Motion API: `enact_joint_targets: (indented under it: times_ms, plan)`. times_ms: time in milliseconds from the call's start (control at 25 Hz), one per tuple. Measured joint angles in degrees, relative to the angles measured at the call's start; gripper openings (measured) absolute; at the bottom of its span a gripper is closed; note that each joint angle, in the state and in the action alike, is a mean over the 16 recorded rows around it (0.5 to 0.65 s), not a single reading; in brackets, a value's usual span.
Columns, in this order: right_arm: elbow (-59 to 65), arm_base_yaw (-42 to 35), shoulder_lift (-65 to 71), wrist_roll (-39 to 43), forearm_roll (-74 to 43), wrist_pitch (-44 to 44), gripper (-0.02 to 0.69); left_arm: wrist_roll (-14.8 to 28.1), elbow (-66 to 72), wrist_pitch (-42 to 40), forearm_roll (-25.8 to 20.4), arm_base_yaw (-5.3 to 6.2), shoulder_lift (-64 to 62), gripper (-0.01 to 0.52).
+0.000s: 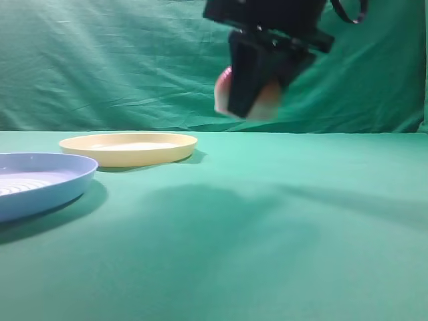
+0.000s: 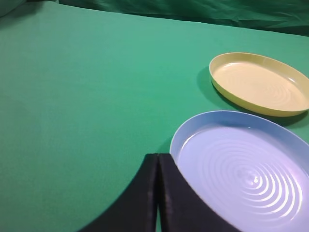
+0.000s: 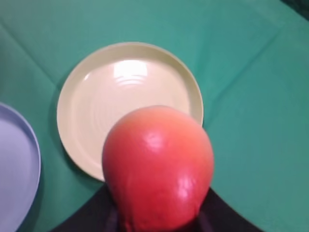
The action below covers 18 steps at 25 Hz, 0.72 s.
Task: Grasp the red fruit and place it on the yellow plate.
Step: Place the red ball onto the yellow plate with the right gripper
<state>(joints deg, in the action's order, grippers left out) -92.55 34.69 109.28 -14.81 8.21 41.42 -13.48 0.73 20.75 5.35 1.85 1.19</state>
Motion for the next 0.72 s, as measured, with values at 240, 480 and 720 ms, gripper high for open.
enact_joint_targets:
  times_ms: [240,480,720]
  plan:
    - [-11.3,0.8,9.1,-2.3,1.1,-0.6,0.203,0.0,0.0,0.0,0.0,0.00,0.0,0.000]
    - [-17.3,2.5,17.6,-6.5,1.1,-0.5,0.311,0.0,0.0,0.0,0.0,0.00,0.0,0.000]
    - [-19.8,4.1,21.6,-8.1,-2.6,0.7,0.480,0.0,0.0,0.0,0.0,0.00,0.0,0.000]
